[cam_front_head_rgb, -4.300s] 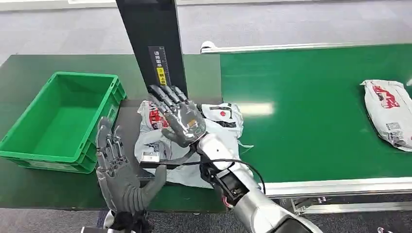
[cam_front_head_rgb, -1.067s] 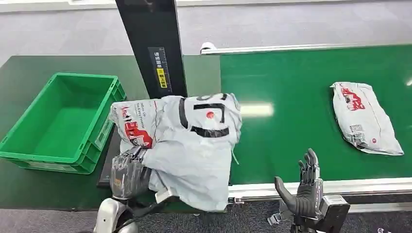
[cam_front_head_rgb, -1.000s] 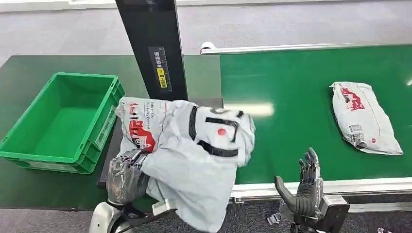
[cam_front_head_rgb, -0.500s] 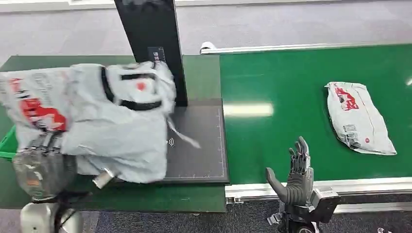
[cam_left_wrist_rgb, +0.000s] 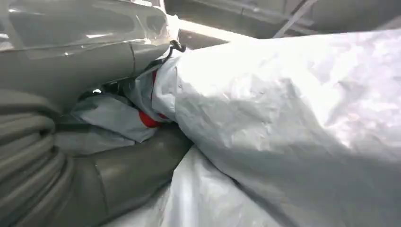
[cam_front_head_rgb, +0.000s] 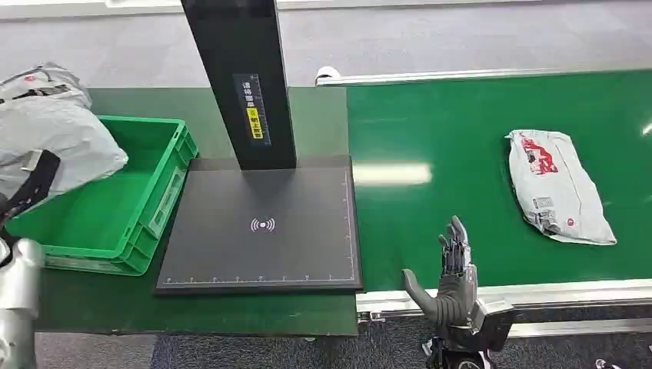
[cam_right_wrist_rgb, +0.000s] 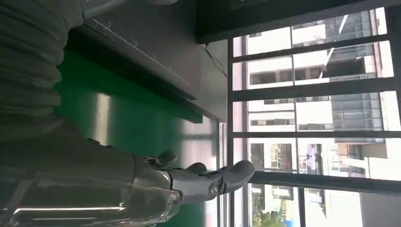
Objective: Moved the parcel from conveyor to table for the left to box.
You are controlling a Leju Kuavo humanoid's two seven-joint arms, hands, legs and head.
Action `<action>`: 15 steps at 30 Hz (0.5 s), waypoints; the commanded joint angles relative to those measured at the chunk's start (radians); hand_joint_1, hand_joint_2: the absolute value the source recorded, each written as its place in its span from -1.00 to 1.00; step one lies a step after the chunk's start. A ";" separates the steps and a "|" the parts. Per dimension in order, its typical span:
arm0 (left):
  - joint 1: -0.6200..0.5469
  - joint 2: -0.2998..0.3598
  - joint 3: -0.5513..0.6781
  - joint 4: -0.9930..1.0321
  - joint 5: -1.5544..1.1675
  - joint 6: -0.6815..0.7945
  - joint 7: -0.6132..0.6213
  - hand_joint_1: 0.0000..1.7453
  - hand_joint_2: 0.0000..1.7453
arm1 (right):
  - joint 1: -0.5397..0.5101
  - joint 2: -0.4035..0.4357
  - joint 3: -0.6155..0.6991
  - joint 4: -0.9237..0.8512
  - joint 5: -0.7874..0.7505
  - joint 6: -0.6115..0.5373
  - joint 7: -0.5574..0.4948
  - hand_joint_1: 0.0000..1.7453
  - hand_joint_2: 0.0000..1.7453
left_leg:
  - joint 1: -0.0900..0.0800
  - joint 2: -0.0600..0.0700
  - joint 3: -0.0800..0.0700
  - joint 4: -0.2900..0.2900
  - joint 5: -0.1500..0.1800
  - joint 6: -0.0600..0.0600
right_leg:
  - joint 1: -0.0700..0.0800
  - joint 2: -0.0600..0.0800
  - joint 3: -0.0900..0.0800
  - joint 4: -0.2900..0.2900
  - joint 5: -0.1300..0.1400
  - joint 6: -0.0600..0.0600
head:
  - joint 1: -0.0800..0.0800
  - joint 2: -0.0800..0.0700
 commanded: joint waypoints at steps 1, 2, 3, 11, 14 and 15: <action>-0.257 0.129 -0.085 0.416 -0.036 -0.179 0.011 1.00 1.00 | -0.038 -0.012 0.013 0.044 0.005 0.021 0.005 -1.00 1.00 | 0.001 -0.002 -0.001 0.000 0.001 0.000 | 0.001 -0.002 0.000 0.000 0.000 0.000 | 0.000 0.000; -0.283 0.135 -0.106 0.431 -0.056 -0.205 0.006 1.00 1.00 | -0.041 -0.015 0.010 0.046 0.004 0.022 0.005 -1.00 1.00 | 0.001 -0.001 -0.001 0.000 0.000 0.000 | 0.001 -0.001 -0.001 0.000 0.000 0.000 | 0.000 0.000; -0.303 0.134 -0.110 0.433 -0.059 -0.216 0.007 1.00 1.00 | -0.044 -0.016 0.008 0.046 0.004 0.022 0.005 -1.00 1.00 | 0.001 -0.002 -0.002 0.001 0.000 0.000 | 0.001 -0.002 -0.002 0.000 0.000 0.000 | 0.000 0.000; -0.331 0.154 -0.111 0.437 -0.043 -0.116 -0.007 -1.00 -1.00 | -0.036 -0.014 0.010 0.040 -0.005 0.017 0.011 -1.00 1.00 | 0.001 -0.001 -0.003 0.000 0.000 0.000 | 0.001 0.000 -0.003 0.000 0.000 0.000 | 0.001 0.000; -0.289 0.136 -0.094 0.394 -0.013 0.003 -0.045 -1.00 -1.00 | -0.034 -0.010 0.007 0.038 -0.009 0.012 0.012 -1.00 1.00 | 0.001 -0.002 -0.002 0.000 0.000 0.000 | 0.001 -0.001 -0.002 -0.001 0.000 0.000 | 0.001 0.000; -0.277 0.132 -0.102 0.388 -0.011 0.029 -0.063 -1.00 -1.00 | -0.034 -0.009 0.008 0.037 -0.010 0.010 0.012 -1.00 1.00 | 0.000 -0.001 -0.002 0.000 0.000 0.000 | 0.001 -0.001 -0.002 -0.001 0.000 0.000 | 0.000 0.000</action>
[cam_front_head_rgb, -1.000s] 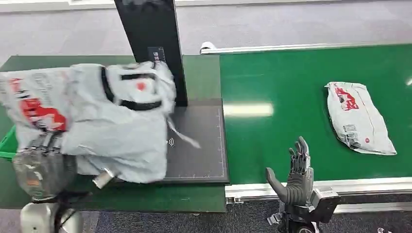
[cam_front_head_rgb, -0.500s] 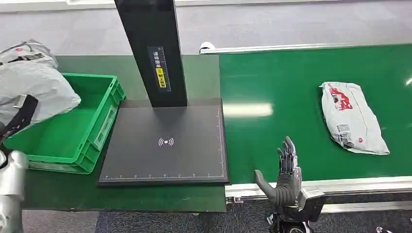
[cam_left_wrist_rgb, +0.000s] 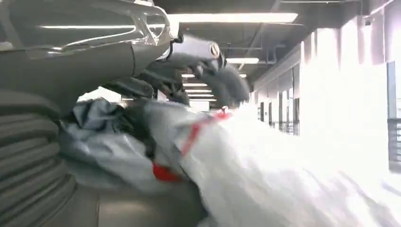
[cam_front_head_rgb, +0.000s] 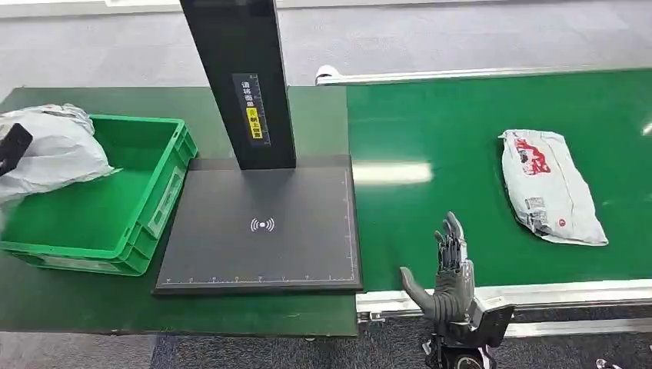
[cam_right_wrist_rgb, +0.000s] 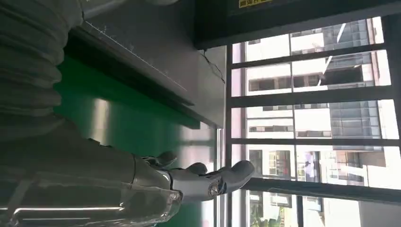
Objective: Moved the parcel from conveyor to table for the left to box.
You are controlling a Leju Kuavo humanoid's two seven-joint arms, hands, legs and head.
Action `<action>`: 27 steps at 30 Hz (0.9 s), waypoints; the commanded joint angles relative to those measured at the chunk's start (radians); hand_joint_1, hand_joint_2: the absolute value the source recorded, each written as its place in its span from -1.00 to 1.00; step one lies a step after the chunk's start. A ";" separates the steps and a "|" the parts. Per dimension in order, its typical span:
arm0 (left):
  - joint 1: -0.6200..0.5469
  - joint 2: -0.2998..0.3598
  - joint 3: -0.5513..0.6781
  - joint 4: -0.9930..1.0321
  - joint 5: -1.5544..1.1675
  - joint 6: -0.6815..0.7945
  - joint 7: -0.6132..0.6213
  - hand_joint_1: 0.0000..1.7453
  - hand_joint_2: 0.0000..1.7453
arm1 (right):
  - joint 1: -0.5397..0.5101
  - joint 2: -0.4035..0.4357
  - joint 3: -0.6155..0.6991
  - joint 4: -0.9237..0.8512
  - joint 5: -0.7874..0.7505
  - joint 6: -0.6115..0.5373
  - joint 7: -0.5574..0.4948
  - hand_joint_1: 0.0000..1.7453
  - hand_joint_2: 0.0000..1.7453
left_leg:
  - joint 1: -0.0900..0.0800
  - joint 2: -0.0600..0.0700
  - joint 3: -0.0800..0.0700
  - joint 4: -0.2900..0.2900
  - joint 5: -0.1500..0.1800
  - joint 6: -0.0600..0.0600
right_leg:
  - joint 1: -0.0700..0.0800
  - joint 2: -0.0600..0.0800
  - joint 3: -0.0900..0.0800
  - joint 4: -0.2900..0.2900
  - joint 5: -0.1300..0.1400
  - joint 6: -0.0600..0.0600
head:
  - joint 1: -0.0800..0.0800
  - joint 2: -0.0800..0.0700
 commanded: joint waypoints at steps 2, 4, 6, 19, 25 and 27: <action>0.006 -0.019 -0.025 0.033 0.048 0.209 -0.108 -1.00 -1.00 | -0.019 -0.012 0.008 0.036 -0.013 -0.015 0.008 -1.00 1.00 | 0.000 -0.002 0.001 -0.001 0.001 0.001 | 0.000 -0.001 0.001 -0.001 0.000 0.000 | -0.001 0.000; 0.041 -0.023 -0.026 -0.004 0.058 0.279 -0.129 -1.00 -1.00 | -0.020 -0.018 0.010 0.039 -0.019 -0.020 0.009 -1.00 1.00 | 0.000 -0.001 0.001 -0.002 0.001 0.001 | 0.000 -0.001 0.001 -0.002 0.001 0.000 | 0.000 0.000; 0.107 -0.038 -0.009 -0.110 0.130 0.363 -0.220 -1.00 -1.00 | -0.020 -0.025 0.017 0.045 -0.029 -0.030 0.008 -1.00 1.00 | 0.000 -0.001 0.001 -0.002 0.001 0.001 | 0.000 -0.001 0.002 -0.002 0.001 0.000 | 0.000 0.000; 0.415 -0.237 -0.149 -0.531 0.288 0.245 -0.310 -1.00 -1.00 | -0.024 -0.037 0.038 0.085 -0.062 -0.076 -0.012 -1.00 1.00 | -0.001 -0.004 0.002 -0.004 0.002 0.002 | -0.001 -0.004 0.004 -0.004 0.001 0.001 | 0.000 0.000; 0.420 -0.211 -0.136 -0.514 0.281 0.249 -0.247 -1.00 -1.00 | -0.019 -0.029 0.046 0.083 -0.058 -0.079 -0.014 -1.00 1.00 | 0.000 -0.001 0.000 -0.001 0.000 0.001 | 0.000 -0.001 0.001 -0.002 0.000 0.000 | 0.000 0.000; 0.382 -0.189 -0.111 -0.451 0.231 0.244 -0.171 -1.00 -1.00 | -0.021 -0.027 0.047 0.083 -0.059 -0.078 -0.014 -1.00 1.00 | 0.000 -0.002 0.002 -0.003 0.001 0.002 | 0.000 -0.001 0.002 -0.004 0.001 0.000 | 0.000 0.000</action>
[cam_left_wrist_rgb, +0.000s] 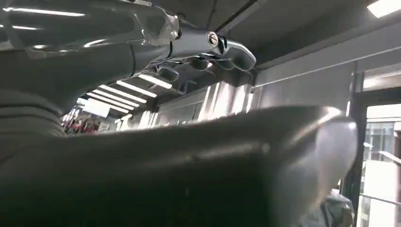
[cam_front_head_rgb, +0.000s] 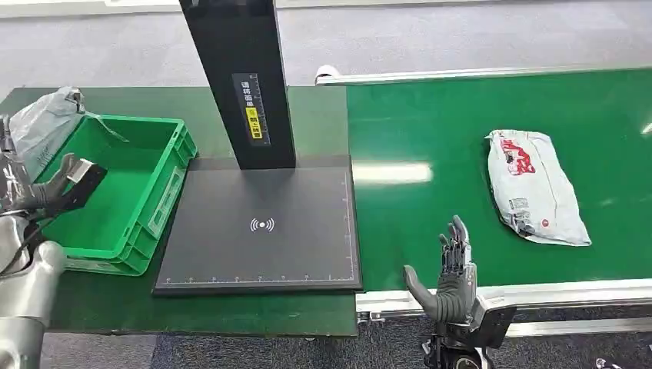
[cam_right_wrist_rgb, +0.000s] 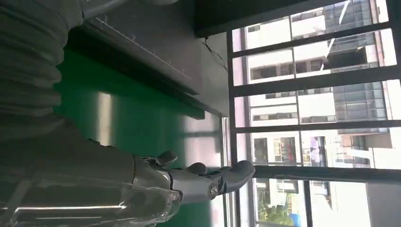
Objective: Moved the parcel from conveyor to table for the left to box.
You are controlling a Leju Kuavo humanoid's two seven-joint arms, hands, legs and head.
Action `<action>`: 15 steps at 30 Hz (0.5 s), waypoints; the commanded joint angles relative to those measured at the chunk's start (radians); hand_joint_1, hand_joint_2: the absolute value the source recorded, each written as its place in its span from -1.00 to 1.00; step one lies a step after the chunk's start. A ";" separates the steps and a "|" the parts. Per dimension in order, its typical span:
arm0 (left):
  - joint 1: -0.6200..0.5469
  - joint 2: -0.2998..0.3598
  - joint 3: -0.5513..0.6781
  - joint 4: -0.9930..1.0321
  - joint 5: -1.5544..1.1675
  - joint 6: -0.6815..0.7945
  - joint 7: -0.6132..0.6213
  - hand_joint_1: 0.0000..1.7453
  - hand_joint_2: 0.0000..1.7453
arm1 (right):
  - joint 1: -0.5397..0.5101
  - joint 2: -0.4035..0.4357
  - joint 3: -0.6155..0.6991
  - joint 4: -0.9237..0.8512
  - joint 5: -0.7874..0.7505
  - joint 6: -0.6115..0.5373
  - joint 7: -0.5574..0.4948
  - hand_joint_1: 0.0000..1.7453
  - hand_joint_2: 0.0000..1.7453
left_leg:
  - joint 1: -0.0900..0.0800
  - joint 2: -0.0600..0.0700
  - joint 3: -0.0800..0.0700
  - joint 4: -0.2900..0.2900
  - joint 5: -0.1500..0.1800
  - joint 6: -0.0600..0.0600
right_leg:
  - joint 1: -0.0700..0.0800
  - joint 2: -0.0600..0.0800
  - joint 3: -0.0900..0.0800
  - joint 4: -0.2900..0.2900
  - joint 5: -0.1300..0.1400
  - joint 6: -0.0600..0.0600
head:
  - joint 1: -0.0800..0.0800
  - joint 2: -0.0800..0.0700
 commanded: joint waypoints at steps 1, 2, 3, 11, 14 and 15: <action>-0.063 0.020 -0.001 0.128 -0.115 0.017 0.129 -1.00 -1.00 | -0.026 -0.013 0.033 0.063 0.001 0.000 -0.004 -1.00 1.00 | 0.000 -0.002 0.002 -0.003 0.001 0.001 | 0.000 -0.002 0.003 -0.003 0.001 0.000 | 0.000 0.000; -0.115 0.041 0.017 0.221 -0.093 -0.009 0.120 -1.00 -1.00 | -0.028 -0.015 0.037 0.064 0.000 0.000 -0.004 -1.00 1.00 | 0.000 -0.002 0.001 -0.001 0.001 0.001 | 0.000 -0.001 0.001 -0.001 0.000 0.000 | 0.000 0.000; -0.174 0.070 0.011 0.322 -0.126 0.003 0.124 -1.00 -1.00 | -0.031 -0.018 0.043 0.064 0.001 0.002 -0.004 -1.00 1.00 | 0.001 -0.001 0.000 0.000 0.000 0.000 | 0.001 0.000 0.000 0.000 0.001 0.000 | 0.000 0.000; -0.431 0.206 -0.016 0.561 -0.245 0.084 0.200 -1.00 -1.00 | -0.028 -0.035 0.048 0.035 -0.003 0.021 0.025 -1.00 1.00 | 0.003 -0.001 -0.002 0.001 0.001 -0.001 | 0.004 0.000 -0.001 0.001 0.001 -0.002 | 0.000 0.000; -0.484 0.220 -0.079 0.595 -0.299 -0.028 0.289 -1.00 -1.00 | -0.029 -0.036 0.046 0.040 -0.006 0.019 0.026 -1.00 1.00 | 0.004 -0.003 -0.002 0.001 0.001 0.000 | 0.004 -0.002 0.000 0.000 0.001 -0.001 | 0.000 0.000; -0.514 0.229 -0.129 0.608 -0.299 -0.066 0.324 -1.00 -1.00 | -0.032 -0.036 0.047 0.046 -0.006 0.020 0.026 -1.00 1.00 | 0.003 -0.002 -0.001 0.000 0.002 -0.001 | 0.003 -0.001 0.000 0.000 0.001 -0.001 | 0.000 0.000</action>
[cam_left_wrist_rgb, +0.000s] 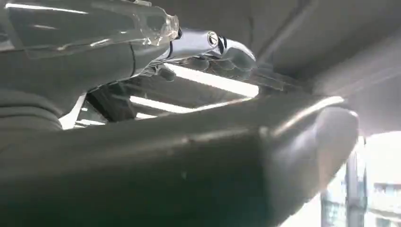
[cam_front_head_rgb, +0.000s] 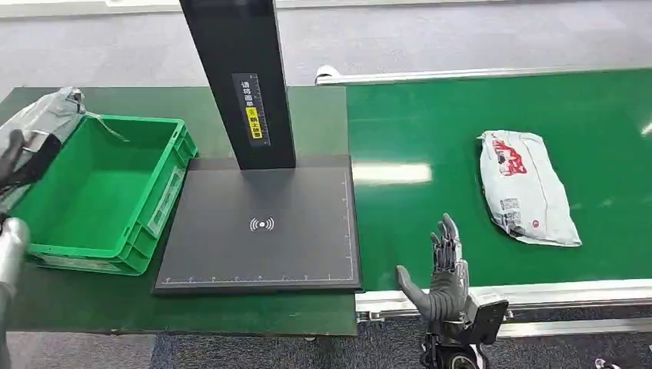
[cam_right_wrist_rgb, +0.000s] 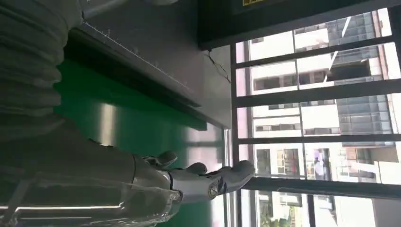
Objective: Moved the parcel from conveyor to table for the left to box.
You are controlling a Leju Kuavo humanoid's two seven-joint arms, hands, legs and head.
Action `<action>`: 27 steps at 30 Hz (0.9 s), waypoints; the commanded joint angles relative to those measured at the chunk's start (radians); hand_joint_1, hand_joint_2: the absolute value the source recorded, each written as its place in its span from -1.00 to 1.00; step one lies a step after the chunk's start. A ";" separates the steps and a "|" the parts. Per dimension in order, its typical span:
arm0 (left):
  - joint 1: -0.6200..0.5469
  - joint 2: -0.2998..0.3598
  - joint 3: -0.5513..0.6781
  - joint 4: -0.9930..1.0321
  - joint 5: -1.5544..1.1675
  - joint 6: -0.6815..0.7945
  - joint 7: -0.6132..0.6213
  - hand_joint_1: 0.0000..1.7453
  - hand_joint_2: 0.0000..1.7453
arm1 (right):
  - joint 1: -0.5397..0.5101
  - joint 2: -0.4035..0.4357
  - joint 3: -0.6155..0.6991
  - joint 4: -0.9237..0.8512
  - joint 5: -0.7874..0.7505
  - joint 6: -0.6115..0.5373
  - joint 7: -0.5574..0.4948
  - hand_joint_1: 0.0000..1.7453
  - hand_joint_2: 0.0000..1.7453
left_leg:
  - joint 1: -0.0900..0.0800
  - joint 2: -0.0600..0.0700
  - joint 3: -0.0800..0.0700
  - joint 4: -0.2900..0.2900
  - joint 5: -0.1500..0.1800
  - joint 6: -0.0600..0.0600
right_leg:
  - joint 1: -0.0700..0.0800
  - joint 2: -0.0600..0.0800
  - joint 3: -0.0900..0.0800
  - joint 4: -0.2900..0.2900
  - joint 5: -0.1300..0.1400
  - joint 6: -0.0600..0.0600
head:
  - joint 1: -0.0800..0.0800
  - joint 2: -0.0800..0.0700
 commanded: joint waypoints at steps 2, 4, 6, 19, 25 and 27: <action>-0.265 0.080 -0.136 0.282 -0.053 -0.173 0.117 -1.00 -1.00 | -0.021 -0.031 0.021 0.038 -0.007 -0.001 0.005 -1.00 1.00 | 0.001 -0.003 -0.002 0.001 0.000 0.001 | 0.001 -0.003 0.000 0.000 0.000 0.000 | 0.000 0.000; -0.315 0.067 -0.123 0.331 -0.045 -0.315 0.128 -1.00 -1.00 | -0.020 -0.032 0.022 0.044 -0.006 0.002 0.006 -1.00 1.00 | 0.001 -0.003 -0.002 0.001 0.000 0.000 | 0.001 -0.003 -0.001 0.000 0.000 0.000 | 0.000 0.000; -0.316 0.064 -0.124 0.330 -0.047 -0.316 0.132 -1.00 -1.00 | -0.020 -0.032 0.022 0.045 -0.006 0.002 0.005 -1.00 1.00 | 0.001 -0.003 -0.002 0.001 0.000 0.000 | 0.001 -0.003 -0.001 0.000 0.000 0.000 | 0.000 0.000; -0.342 0.016 0.052 0.402 0.132 -0.994 0.077 -1.00 -1.00 | -0.045 -0.007 -0.011 0.098 0.025 0.070 -0.010 -1.00 1.00 | 0.000 -0.001 0.000 0.000 0.000 0.000 | 0.000 -0.001 0.000 -0.001 0.001 0.000 | 0.000 0.000; -0.312 0.013 0.091 0.402 0.151 -0.966 0.113 -0.84 -1.00 | -0.028 -0.001 -0.028 0.074 0.037 0.076 0.008 -1.00 1.00 | 0.000 -0.001 0.000 -0.001 0.000 0.000 | 0.000 -0.001 0.001 -0.001 0.000 0.000 | 0.000 0.000; -0.319 0.010 0.095 0.406 0.154 -0.984 0.118 -0.94 -1.00 | -0.027 0.001 -0.030 0.073 0.038 0.076 0.010 -1.00 1.00 | 0.000 -0.002 0.000 -0.001 0.000 0.001 | 0.000 -0.002 0.001 -0.001 0.000 0.000 | 0.000 0.000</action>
